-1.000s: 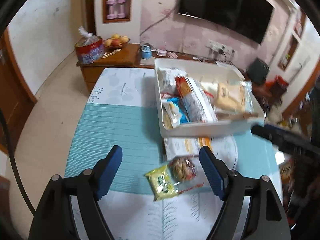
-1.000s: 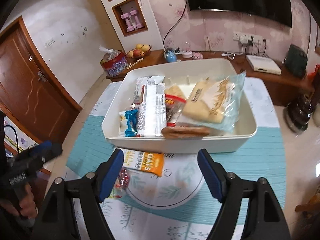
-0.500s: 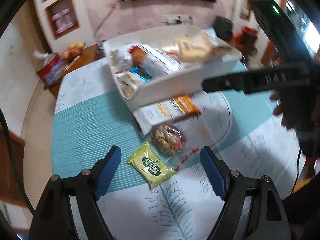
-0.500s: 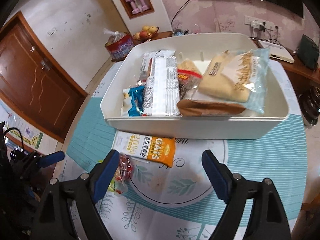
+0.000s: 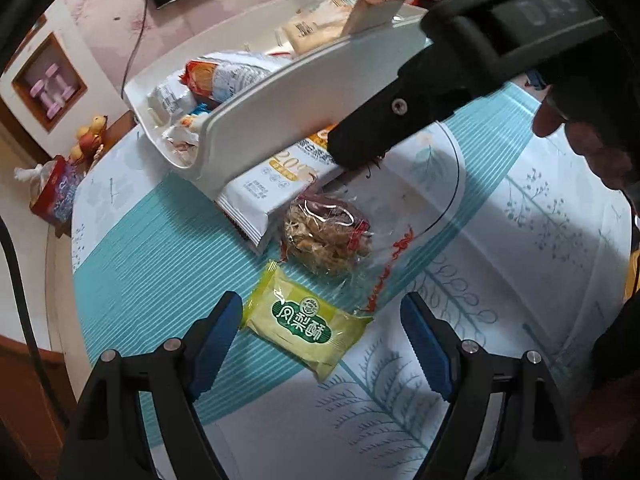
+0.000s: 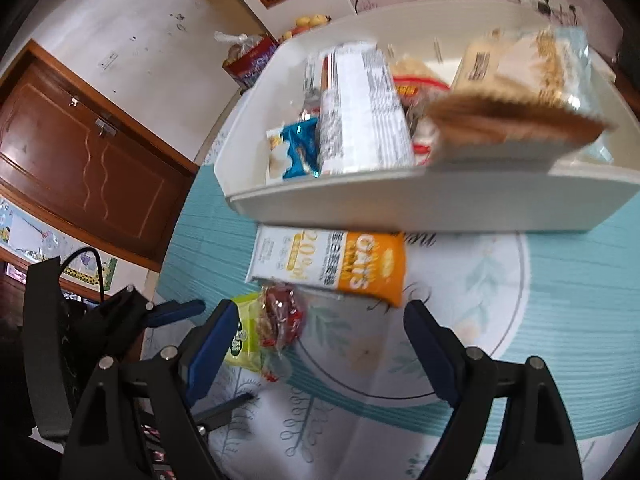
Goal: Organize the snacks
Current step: 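Move both tools back from the tray toward the remaining snacks, then grasp the small red-tied clear bag with the right tool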
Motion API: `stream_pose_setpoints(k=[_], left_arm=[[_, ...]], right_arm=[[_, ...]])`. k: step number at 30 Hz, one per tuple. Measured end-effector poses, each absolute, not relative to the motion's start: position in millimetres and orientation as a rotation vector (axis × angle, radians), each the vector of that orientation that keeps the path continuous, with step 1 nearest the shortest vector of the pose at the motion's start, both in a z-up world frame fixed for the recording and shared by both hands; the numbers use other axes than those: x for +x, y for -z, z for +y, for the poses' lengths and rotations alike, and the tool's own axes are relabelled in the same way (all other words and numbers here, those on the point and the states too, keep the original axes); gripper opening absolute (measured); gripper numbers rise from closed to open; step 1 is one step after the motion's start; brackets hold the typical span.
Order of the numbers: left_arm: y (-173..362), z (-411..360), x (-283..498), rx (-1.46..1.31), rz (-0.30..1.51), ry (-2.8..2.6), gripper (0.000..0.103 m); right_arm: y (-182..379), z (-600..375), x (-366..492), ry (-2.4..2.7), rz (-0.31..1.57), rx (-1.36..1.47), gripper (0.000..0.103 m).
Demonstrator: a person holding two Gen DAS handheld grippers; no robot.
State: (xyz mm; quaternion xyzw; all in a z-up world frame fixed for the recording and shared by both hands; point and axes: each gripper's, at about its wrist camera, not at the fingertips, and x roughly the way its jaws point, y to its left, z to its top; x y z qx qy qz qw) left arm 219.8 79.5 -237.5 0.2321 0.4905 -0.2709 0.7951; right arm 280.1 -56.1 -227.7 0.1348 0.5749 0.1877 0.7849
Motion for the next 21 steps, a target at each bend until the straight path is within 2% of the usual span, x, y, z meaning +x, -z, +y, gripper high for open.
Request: stream_pose_setpoints(k=[4, 8, 13, 21], left_arm=[[246, 81, 227, 0.517, 1.076, 0.601, 0.08], [252, 82, 231, 0.524, 1.098, 0.622, 0.08], [261, 85, 235, 0.524, 1.13, 0.644, 0.08], [268, 92, 248, 0.502, 1.125, 0.663, 0.08]], right_arm=[[237, -47, 280, -0.428, 1.278, 0.342, 0.082], [248, -40, 280, -0.451, 1.327, 0.409, 0.064], [261, -37, 282, -0.452, 1.371, 0.482, 0.055], [269, -25, 283, -0.452, 1.398, 0.472, 0.029]])
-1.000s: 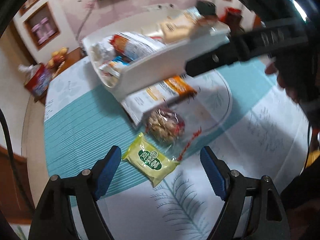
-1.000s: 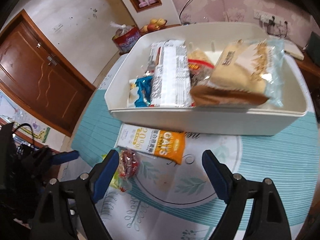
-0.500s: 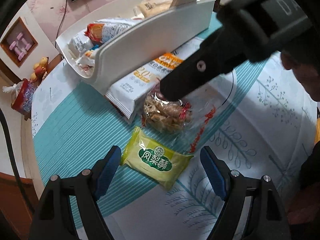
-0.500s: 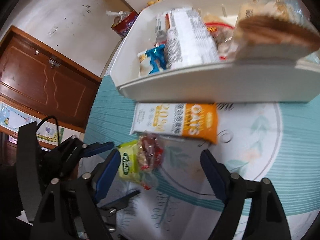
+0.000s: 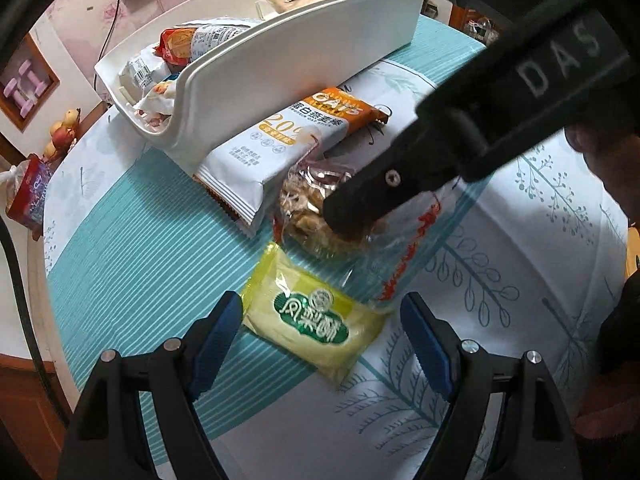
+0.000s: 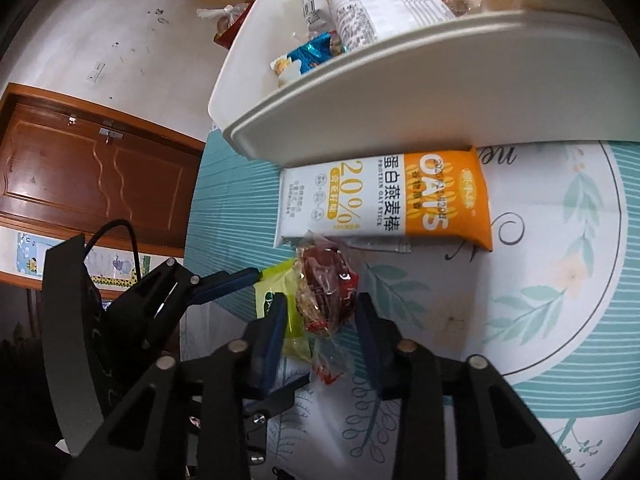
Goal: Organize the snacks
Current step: 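Grasp the small red-tied clear bag with the right tool, then grasp the yellow-green Fengli pack with the left tool while the right tool lifts the red-tied bag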
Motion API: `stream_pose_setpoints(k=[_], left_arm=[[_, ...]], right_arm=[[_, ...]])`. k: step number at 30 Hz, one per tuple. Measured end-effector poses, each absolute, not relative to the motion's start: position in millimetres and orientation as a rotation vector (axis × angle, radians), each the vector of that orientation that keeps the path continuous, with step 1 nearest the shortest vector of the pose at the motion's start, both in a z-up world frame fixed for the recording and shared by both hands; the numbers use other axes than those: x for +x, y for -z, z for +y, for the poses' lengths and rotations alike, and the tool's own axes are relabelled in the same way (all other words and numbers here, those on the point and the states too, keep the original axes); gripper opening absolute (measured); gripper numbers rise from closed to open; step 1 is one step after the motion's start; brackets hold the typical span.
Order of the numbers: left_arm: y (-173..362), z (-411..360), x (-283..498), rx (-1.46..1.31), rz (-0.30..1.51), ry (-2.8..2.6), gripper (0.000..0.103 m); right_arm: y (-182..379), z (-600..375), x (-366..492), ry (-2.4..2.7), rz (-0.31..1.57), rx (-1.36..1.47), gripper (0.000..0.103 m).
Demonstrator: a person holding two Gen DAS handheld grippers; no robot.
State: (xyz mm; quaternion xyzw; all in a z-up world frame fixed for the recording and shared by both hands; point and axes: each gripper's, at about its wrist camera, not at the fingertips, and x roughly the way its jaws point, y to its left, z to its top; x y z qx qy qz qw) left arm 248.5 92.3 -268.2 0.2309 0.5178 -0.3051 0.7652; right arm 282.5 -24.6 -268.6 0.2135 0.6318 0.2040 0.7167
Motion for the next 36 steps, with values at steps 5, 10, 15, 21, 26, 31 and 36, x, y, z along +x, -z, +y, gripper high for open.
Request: stream_pose_setpoints(k=[5, 10, 15, 21, 26, 31, 36], left_arm=[[274, 92, 252, 0.499, 1.112, 0.672, 0.081], [277, 94, 258, 0.468, 1.115, 0.68, 0.081], [279, 100, 263, 0.427, 1.115, 0.677, 0.079], [278, 115, 267, 0.347, 1.117, 0.643, 0.067], [278, 123, 263, 0.324, 1.107, 0.589, 0.056], [277, 131, 262, 0.262, 1.129, 0.562, 0.053], [276, 129, 252, 0.184, 1.15, 0.524, 0.052]], right_arm=[[267, -19, 282, -0.46, 1.399, 0.475, 0.028], [266, -31, 283, -0.449, 1.398, 0.476, 0.026], [262, -44, 283, -0.428, 1.387, 0.479, 0.026], [258, -58, 278, -0.396, 1.374, 0.485, 0.026], [254, -67, 274, -0.381, 1.358, 0.49, 0.026], [247, -70, 269, -0.373, 1.341, 0.495, 0.026], [244, -79, 266, -0.37, 1.327, 0.496, 0.026]])
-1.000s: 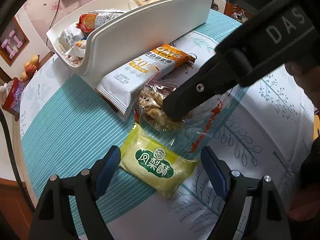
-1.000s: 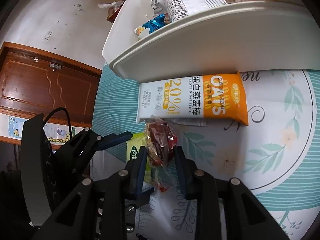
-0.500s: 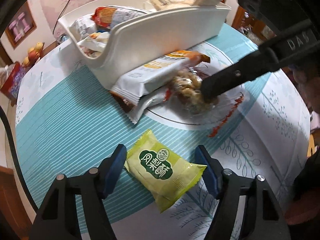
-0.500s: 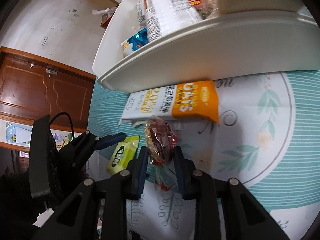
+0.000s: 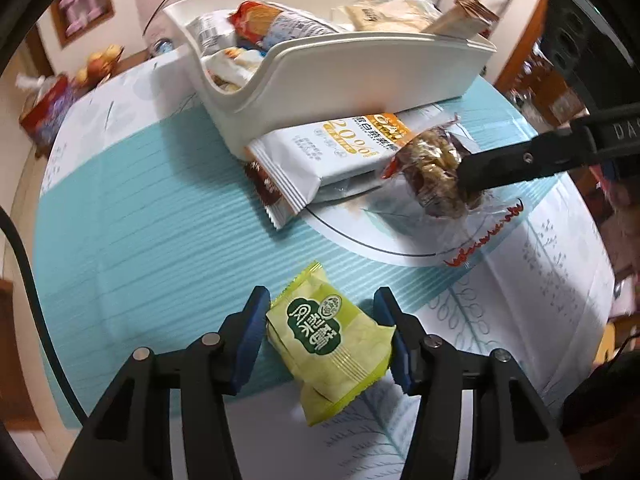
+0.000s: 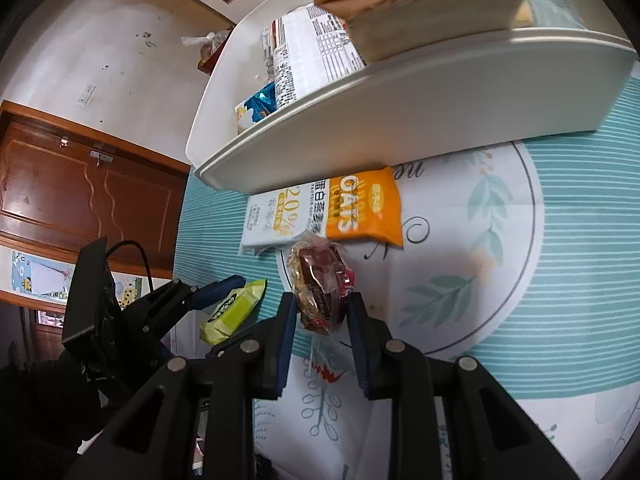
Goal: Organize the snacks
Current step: 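Grasp the yellow-green Fengli pack with the left tool while the right tool lifts the red-tied bag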
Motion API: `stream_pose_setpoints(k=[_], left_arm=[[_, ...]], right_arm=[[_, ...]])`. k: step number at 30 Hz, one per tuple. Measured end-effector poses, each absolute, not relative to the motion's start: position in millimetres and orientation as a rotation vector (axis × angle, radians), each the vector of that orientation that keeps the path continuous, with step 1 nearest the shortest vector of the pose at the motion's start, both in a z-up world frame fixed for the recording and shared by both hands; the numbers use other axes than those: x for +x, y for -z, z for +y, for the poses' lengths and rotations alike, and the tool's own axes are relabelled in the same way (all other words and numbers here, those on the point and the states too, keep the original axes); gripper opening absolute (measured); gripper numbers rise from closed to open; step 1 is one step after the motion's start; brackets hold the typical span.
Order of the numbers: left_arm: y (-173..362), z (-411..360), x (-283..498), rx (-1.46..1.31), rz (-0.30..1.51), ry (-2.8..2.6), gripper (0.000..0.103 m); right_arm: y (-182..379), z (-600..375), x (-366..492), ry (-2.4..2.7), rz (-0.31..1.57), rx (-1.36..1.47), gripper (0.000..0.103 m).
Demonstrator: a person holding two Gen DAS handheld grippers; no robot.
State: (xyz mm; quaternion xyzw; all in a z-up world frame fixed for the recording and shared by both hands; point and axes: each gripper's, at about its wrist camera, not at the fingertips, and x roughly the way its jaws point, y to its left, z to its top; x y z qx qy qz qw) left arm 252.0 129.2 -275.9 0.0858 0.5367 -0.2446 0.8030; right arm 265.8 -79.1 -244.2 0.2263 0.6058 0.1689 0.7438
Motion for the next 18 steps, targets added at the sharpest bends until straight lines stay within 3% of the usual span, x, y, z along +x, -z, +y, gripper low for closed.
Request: stream_pose_setpoints(k=[7, 11, 18], left_arm=[[274, 132, 237, 0.071, 1.184, 0.442, 0.046], [273, 134, 227, 0.009, 1.201, 0.395, 0.032], [273, 142, 220, -0.117, 1.233, 0.315, 0.031]], right_arm=[[234, -76, 260, -0.404, 1.304, 0.48, 0.026], [228, -79, 256, -0.432, 1.281, 0.476, 0.026], [209, -66, 251, -0.482, 1.24, 0.425, 0.026]])
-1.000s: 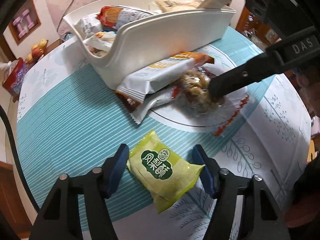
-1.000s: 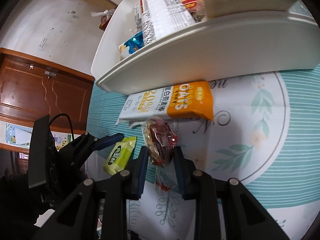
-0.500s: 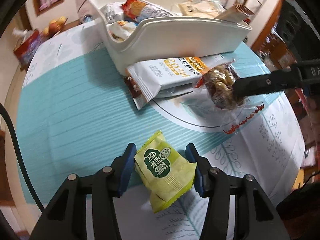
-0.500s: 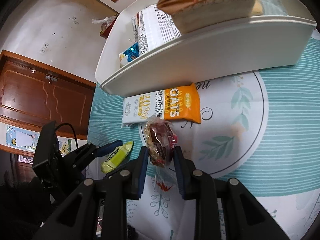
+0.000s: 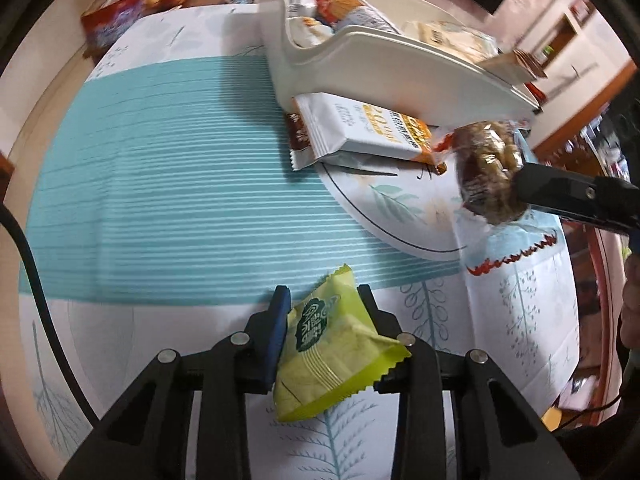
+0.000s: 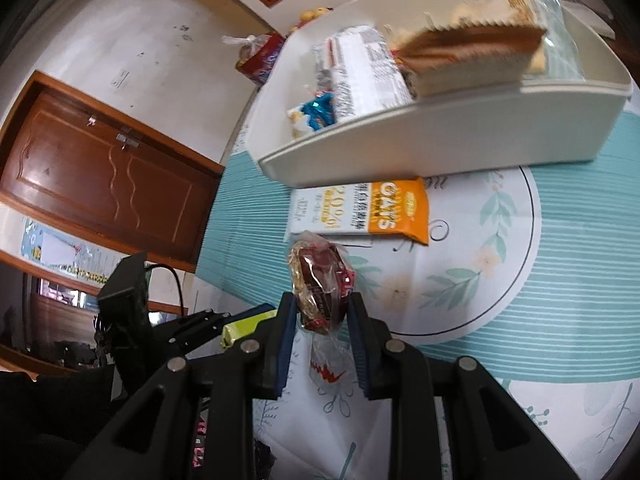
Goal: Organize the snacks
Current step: 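Grasp the yellow-green Fengli pack with the left tool while the right tool lifts the red-tied bag, then carry both packs over the tray and open both tools to drop them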
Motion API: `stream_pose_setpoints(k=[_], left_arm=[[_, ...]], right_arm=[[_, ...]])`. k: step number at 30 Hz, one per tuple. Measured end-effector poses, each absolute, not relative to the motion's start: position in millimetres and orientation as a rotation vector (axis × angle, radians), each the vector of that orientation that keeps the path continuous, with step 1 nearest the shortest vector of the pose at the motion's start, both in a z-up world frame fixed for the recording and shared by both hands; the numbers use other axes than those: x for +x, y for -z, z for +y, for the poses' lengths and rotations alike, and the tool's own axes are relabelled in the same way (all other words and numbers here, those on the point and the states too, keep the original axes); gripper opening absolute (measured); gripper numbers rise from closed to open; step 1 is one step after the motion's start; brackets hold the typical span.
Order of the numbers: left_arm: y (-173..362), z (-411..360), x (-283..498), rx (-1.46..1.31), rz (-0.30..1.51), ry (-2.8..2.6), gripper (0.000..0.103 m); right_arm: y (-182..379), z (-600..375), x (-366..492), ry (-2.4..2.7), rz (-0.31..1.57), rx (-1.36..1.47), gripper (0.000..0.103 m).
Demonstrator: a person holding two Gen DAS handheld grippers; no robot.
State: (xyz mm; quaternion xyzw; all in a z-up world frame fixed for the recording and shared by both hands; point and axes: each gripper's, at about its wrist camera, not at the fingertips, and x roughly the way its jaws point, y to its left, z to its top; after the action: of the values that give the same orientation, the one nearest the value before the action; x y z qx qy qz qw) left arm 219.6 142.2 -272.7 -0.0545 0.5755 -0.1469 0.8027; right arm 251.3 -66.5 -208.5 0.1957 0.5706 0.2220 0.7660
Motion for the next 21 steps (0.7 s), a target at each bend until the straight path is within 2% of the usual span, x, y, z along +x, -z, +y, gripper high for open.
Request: stream_pose_setpoints(k=[5, 12, 21], left_arm=[[253, 145, 213, -0.154, 1.211, 0.27, 0.031], [191, 146, 224, -0.194, 1.11, 0.269, 0.031], [124, 133, 258, -0.251, 0.888, 0.318, 0.031]], right_arm=[[199, -71, 249, -0.504, 1.213, 0.404, 0.026], [173, -80, 252, -0.522, 1.137, 0.374, 0.026], [118, -93, 261, -0.502, 0.916, 0.28, 0.026]])
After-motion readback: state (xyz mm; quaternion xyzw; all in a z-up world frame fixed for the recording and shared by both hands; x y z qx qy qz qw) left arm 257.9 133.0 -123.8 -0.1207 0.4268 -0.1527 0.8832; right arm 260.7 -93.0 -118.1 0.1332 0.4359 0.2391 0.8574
